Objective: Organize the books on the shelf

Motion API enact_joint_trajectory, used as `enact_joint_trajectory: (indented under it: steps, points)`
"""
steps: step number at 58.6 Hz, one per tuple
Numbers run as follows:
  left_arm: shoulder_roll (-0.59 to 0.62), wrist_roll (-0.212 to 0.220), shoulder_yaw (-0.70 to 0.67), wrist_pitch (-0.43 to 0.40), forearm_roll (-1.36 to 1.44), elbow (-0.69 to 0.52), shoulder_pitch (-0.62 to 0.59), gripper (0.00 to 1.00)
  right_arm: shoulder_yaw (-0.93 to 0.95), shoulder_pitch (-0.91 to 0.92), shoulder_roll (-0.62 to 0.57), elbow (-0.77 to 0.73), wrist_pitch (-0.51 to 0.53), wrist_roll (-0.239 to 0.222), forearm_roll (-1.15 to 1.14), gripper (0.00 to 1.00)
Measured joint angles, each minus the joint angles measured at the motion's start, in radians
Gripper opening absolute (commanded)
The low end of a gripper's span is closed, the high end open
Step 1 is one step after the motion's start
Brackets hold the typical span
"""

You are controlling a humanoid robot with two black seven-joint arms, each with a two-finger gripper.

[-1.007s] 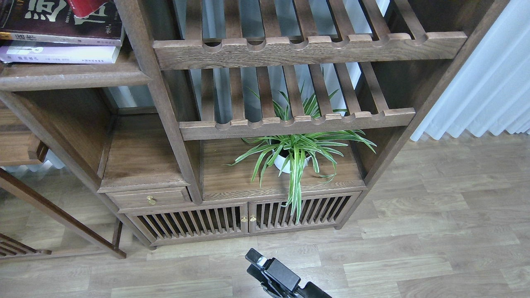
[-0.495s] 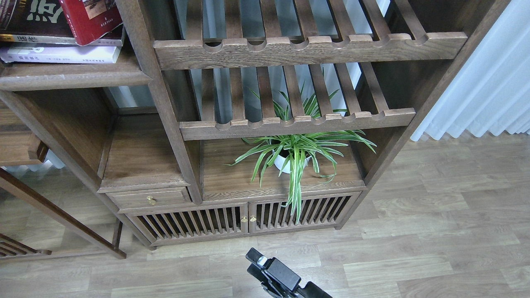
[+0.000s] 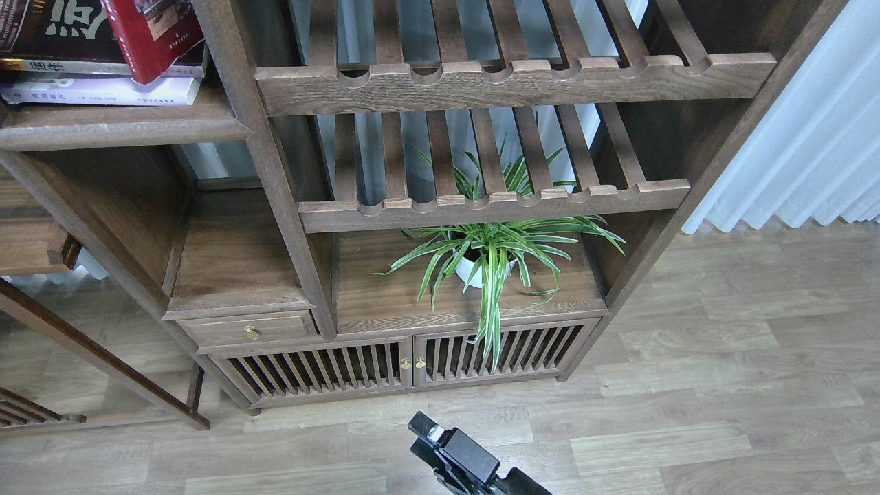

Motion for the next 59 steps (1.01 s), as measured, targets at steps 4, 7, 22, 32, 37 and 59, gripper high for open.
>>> enact_joint_trajectory:
  steps: [4, 7, 22, 32, 37, 59]
  points:
    - [0.002, 0.002, -0.046, 0.000, 0.000, -0.050, 0.046, 0.71, 0.000, 0.000, 0.000, 0.000, 0.000, 0.000, 0.000, 0.97]
    - [0.003, 0.004, -0.079, 0.000, 0.000, -0.081, 0.083, 0.72, 0.000, 0.000, 0.000, 0.000, 0.000, 0.000, 0.000, 0.97]
    - [0.032, 0.004, -0.227, 0.000, -0.005, -0.218, 0.349, 0.78, 0.001, 0.000, 0.000, 0.000, 0.000, 0.000, 0.000, 0.97]
    - [0.014, -0.001, -0.257, 0.000, -0.012, -0.381, 0.571, 0.78, 0.009, 0.006, 0.000, 0.000, 0.000, 0.000, 0.000, 0.97]
    - [-0.035, 0.003, -0.244, 0.000, -0.007, -0.406, 0.683, 0.78, 0.025, 0.024, 0.000, 0.000, 0.000, 0.001, 0.000, 0.97]
    - [-0.361, 0.041, -0.032, 0.000, 0.028, -0.412, 1.094, 0.79, 0.078, 0.089, 0.000, -0.001, 0.000, 0.023, 0.002, 0.97]
